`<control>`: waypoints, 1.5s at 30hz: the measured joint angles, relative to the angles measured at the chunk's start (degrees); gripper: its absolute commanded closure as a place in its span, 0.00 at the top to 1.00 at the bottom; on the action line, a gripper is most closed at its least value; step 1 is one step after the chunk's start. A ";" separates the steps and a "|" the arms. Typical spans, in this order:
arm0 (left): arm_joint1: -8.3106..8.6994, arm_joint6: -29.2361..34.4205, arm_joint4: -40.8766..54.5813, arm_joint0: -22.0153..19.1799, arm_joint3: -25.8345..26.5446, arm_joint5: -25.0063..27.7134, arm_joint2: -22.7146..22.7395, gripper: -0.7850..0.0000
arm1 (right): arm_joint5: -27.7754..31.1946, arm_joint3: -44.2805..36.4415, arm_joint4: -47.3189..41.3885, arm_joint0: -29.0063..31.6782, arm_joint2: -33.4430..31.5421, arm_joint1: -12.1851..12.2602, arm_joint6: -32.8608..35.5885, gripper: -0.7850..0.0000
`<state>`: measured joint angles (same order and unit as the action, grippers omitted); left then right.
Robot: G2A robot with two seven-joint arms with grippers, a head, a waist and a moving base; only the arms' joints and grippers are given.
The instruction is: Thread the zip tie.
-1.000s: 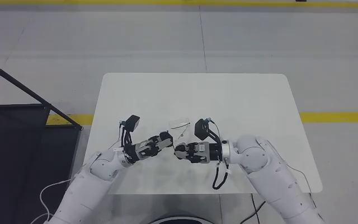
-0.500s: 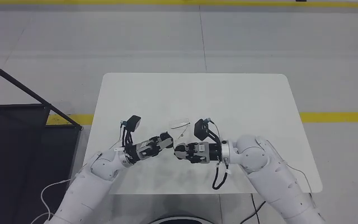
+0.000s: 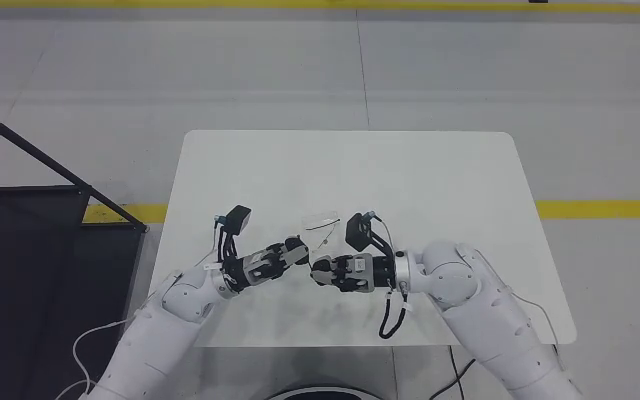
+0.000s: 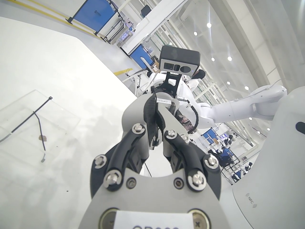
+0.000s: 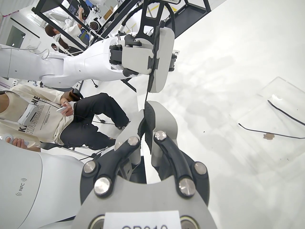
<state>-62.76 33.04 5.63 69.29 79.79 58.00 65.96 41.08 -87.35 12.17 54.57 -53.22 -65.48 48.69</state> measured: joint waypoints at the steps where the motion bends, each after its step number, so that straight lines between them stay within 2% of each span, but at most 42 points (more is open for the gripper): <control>1: 0.00 -0.03 -0.03 0.01 0.01 0.00 0.00 0.01 | 0.00 -0.02 -0.01 -0.02 0.02 0.02 -0.03 0.00; 22: -0.03 -0.94 -0.46 0.15 -0.04 0.00 0.11 0.00 | -0.35 0.19 -0.32 -0.81 1.04 0.28 -0.05 0.00; 24: -0.03 -1.04 -0.52 0.15 -0.09 0.00 0.15 0.00 | -0.47 0.19 -0.39 -0.89 1.11 0.30 -0.07 0.49; 27: -0.05 -1.63 -0.76 0.12 -0.20 0.00 0.38 0.00 | -1.02 0.28 -0.85 -1.02 1.11 0.33 -0.15 0.57; 29: -0.09 -2.49 -0.91 0.13 -0.28 0.00 0.67 0.00 | -1.58 0.47 -1.53 -1.17 0.82 0.39 -0.22 0.71; 31: -0.10 -3.28 -1.72 0.16 -0.32 0.00 1.12 0.00 | -2.17 0.55 -2.17 -1.22 0.29 0.51 -0.29 0.76; 36: 0.04 -6.32 -6.33 0.98 0.15 0.00 3.55 0.00 | -6.73 0.73 -3.61 -0.96 -2.75 1.17 -0.57 0.80; 40: 0.32 -9.10 -12.21 2.61 1.63 0.00 6.18 0.00 | -16.29 0.30 -0.67 -2.34 -3.98 1.25 -1.09 0.79; 45: 0.48 -14.61 -20.86 5.46 3.58 0.00 9.29 0.00 | -30.64 1.63 5.25 -6.68 -1.54 0.28 -1.58 0.75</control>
<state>-62.28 18.43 -15.23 74.74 83.37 58.00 75.25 10.43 -85.72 17.42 47.88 -54.76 -65.20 47.11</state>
